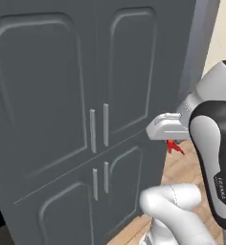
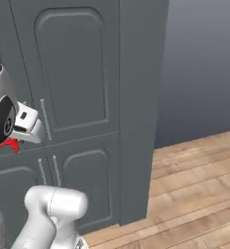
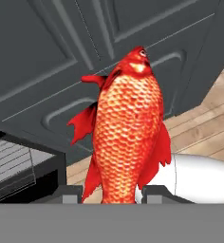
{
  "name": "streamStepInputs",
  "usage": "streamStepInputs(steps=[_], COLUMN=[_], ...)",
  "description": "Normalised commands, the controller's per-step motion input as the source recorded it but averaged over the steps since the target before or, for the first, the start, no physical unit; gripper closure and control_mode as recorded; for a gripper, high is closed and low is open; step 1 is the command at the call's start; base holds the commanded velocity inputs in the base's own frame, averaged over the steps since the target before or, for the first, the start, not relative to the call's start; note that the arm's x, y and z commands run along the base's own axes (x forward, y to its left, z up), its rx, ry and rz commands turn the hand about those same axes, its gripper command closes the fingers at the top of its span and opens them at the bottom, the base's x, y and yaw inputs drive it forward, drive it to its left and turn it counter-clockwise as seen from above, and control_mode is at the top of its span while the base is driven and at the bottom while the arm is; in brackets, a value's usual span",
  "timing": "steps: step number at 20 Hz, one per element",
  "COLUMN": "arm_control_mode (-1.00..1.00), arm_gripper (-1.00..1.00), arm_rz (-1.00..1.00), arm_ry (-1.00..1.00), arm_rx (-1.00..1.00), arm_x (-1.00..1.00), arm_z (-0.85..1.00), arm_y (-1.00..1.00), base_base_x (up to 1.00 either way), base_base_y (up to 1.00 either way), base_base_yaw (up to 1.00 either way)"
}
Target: Take the fish from the oven and place it on the plate on the counter.
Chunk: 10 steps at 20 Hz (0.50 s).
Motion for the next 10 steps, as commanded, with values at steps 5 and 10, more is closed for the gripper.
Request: streamStepInputs(steps=[5, 10], arm_control_mode=[1.00, 1.00], arm_gripper=[1.00, 1.00], arm_rz=[0.00, 0.00], arm_ry=[0.00, 0.00], arm_rx=[0.00, 0.00], arm_x=[0.00, 0.00], arm_z=[0.00, 0.00], arm_y=[0.00, 0.00], base_base_x=[-0.16, -0.08], base_base_y=[0.00, 0.00], base_base_yaw=[-0.85, -0.95])
